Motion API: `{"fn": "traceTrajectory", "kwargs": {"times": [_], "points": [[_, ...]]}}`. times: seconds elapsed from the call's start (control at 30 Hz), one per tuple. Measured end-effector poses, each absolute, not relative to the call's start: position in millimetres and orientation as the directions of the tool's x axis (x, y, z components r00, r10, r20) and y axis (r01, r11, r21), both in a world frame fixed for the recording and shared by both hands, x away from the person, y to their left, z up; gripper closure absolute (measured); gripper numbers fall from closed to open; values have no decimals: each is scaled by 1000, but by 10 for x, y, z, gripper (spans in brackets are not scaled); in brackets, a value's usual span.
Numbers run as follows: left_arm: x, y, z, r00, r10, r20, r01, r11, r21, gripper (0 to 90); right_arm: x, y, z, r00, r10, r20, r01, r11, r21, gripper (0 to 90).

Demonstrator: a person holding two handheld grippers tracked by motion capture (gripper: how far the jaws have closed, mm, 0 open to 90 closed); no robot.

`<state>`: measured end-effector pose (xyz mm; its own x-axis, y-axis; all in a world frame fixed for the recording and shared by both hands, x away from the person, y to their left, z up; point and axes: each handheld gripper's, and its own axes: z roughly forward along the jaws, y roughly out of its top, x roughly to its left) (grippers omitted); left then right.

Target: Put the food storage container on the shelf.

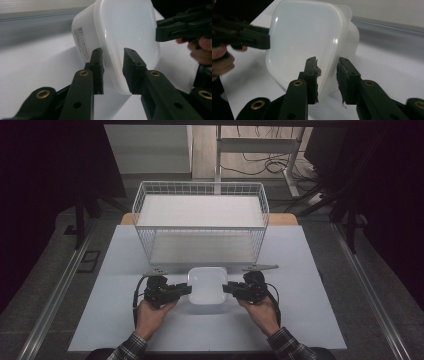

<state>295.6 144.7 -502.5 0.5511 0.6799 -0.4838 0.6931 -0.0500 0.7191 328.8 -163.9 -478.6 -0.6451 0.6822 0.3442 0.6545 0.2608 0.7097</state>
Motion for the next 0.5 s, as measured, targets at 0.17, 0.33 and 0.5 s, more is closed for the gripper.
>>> {"fn": "traceTrajectory", "kwargs": {"times": [0.17,0.33,0.5], "points": [[2943,1428,-5021,551,701,-453,671,-50,739,791,3268,-1656,-4792,-632,705,321,636,236,735,767],[2958,1432,-5003,553,713,-430,659,-58,750,791,3264,-1641,-4781,-638,705,310,622,235,747,769],[3001,1465,-4955,548,726,-416,644,-48,764,789,3285,-1604,-4719,-658,697,285,589,239,772,773]]}}
